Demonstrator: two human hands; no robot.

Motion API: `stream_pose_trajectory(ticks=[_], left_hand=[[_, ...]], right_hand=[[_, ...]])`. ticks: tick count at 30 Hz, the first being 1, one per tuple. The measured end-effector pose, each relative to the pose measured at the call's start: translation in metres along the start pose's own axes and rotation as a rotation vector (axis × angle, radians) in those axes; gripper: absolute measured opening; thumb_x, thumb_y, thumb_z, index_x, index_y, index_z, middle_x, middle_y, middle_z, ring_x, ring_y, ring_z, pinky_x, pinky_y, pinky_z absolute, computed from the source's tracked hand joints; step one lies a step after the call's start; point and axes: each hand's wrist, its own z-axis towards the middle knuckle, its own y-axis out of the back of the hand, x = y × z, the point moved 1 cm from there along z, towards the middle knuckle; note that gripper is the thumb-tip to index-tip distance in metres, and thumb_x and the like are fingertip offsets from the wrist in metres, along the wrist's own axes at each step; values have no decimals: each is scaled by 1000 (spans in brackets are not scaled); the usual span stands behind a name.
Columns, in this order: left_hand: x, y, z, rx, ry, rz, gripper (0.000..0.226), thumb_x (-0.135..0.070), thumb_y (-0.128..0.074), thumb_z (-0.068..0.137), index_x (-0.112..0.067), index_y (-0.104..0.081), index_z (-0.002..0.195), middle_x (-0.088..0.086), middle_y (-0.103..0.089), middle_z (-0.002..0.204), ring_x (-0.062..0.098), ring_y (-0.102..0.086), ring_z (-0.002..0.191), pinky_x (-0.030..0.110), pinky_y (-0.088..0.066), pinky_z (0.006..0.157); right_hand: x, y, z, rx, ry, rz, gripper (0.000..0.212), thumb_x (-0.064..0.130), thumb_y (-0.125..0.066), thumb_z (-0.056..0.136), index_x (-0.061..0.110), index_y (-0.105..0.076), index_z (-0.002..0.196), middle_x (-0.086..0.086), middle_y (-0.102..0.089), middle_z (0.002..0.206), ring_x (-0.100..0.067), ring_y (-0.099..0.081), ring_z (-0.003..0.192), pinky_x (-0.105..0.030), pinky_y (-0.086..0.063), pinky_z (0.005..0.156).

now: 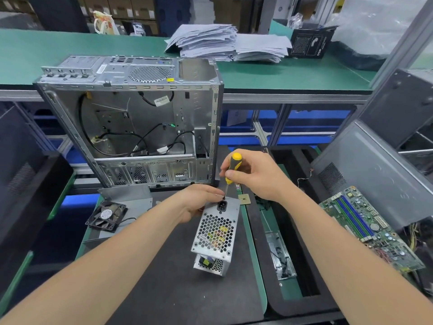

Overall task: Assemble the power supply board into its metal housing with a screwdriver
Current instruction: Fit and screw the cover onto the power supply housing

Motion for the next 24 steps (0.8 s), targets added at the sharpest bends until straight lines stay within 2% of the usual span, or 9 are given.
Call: stream_pose_trajectory(ticks=[3, 7, 9, 12, 14, 16, 20, 22, 24], left_hand=[[6, 3, -7, 56, 34, 5, 18, -23, -67, 100, -12, -73, 113, 6, -80, 101, 13, -75, 83, 26, -57, 65], [12, 7, -14, 101, 83, 9, 21, -28, -66, 101, -10, -71, 110, 6, -79, 101, 13, -74, 82, 32, -58, 77], [13, 6, -17, 95, 99, -18, 26, -28, -65, 101, -7, -71, 115, 8, -79, 105, 14, -74, 82, 30, -59, 74], [14, 2, -20, 81, 127, -72, 33, -26, -63, 103, -2, -67, 126, 13, -76, 117, 18, -72, 91, 34, -59, 80], [14, 1, -23, 74, 149, -126, 33, -22, -63, 103, -1, -66, 127, 14, -75, 119, 21, -70, 93, 36, -59, 85], [14, 1, -25, 68, 159, -151, 28, -17, -62, 102, 0, -65, 125, 13, -75, 109, 21, -69, 88, 37, -59, 87], [12, 1, -30, 70, 158, -183, 18, -4, -60, 101, -1, -63, 118, 15, -67, 107, 22, -66, 84, 36, -59, 77], [14, 2, -31, 72, 154, -197, 26, -1, -59, 100, 3, -62, 126, 19, -66, 116, 24, -66, 93, 37, -59, 81], [15, 2, -31, 83, 151, -211, 32, 1, -58, 100, 6, -59, 132, 21, -66, 123, 26, -65, 101, 39, -58, 89]], right_hand=[[-2, -4, -8, -42, 26, -12, 9, 18, -71, 97, 24, -71, 103, 7, -77, 97, -16, -74, 90, -45, -60, 85], [-3, -11, -15, -94, 35, 26, 9, 15, -70, 97, 21, -69, 104, 6, -77, 97, -17, -74, 89, -44, -60, 84], [2, -12, -15, -146, 47, 77, 8, 14, -69, 99, 19, -68, 105, 1, -76, 98, -18, -73, 91, -38, -59, 80], [13, -3, -10, -200, 72, 163, 6, 17, -66, 100, 20, -65, 105, -1, -75, 101, -17, -72, 90, -23, -52, 72], [18, 1, -7, -141, 70, 132, 7, 22, -66, 98, 21, -66, 105, 0, -76, 99, -17, -72, 86, -20, -52, 69], [19, -2, -8, -76, 65, 68, 7, 21, -67, 98, 22, -66, 105, 0, -77, 95, -18, -72, 83, -20, -51, 67], [14, -15, -15, -10, 50, 22, 7, 20, -68, 100, 23, -67, 106, 1, -76, 95, -21, -73, 86, -36, -59, 76], [11, -19, -18, -2, 46, 18, 7, 22, -68, 99, 24, -67, 106, 0, -75, 96, -24, -73, 89, -48, -59, 82], [10, -19, -18, 2, 46, 33, 7, 23, -68, 99, 25, -67, 106, 0, -75, 97, -26, -73, 91, -52, -58, 83]])
